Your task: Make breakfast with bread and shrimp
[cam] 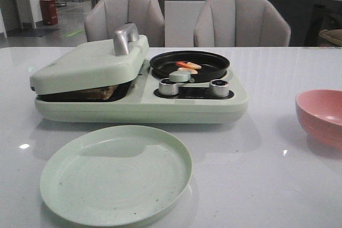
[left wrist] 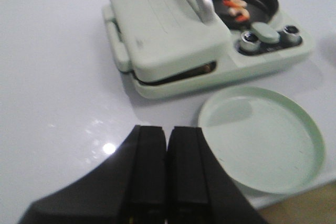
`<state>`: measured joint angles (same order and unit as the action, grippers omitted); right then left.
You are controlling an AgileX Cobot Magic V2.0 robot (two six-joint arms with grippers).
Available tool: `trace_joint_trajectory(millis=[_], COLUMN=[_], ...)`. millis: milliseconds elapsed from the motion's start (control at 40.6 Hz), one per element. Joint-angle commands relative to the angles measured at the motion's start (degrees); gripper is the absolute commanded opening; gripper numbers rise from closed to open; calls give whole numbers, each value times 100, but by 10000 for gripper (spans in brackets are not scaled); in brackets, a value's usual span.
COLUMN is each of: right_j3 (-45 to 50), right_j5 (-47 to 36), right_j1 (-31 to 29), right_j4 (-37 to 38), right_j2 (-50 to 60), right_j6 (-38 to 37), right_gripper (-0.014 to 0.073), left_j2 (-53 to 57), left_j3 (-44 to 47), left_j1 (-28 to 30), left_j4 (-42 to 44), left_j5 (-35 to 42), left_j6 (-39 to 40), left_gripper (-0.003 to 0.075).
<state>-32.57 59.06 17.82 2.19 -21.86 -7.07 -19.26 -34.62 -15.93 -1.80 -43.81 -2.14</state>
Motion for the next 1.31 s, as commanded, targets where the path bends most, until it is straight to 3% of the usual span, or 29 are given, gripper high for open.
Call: trace_joint_trajectory(millis=[0, 369, 739, 1281], right_j3=[-150, -150, -150, -150], right_j5=[-368, -363, -349, -325], right_j1=[8, 8, 8, 8], right_j4=[55, 55, 55, 55], right_j2=[-29, -29, -29, -29], right_j6=[-5, -5, -5, -5], right_gripper=[41, 41, 41, 41], left_j2=[406, 1900, 2053, 2045], left_j3=[398, 2898, 3650, 3638], left_j1=[312, 1338, 1328, 1280], left_j4=[415, 52, 34, 23], left_j5=[1112, 3161, 4622, 4599], left_j6=[-26, -26, -26, -26], left_gripper=[102, 102, 102, 101])
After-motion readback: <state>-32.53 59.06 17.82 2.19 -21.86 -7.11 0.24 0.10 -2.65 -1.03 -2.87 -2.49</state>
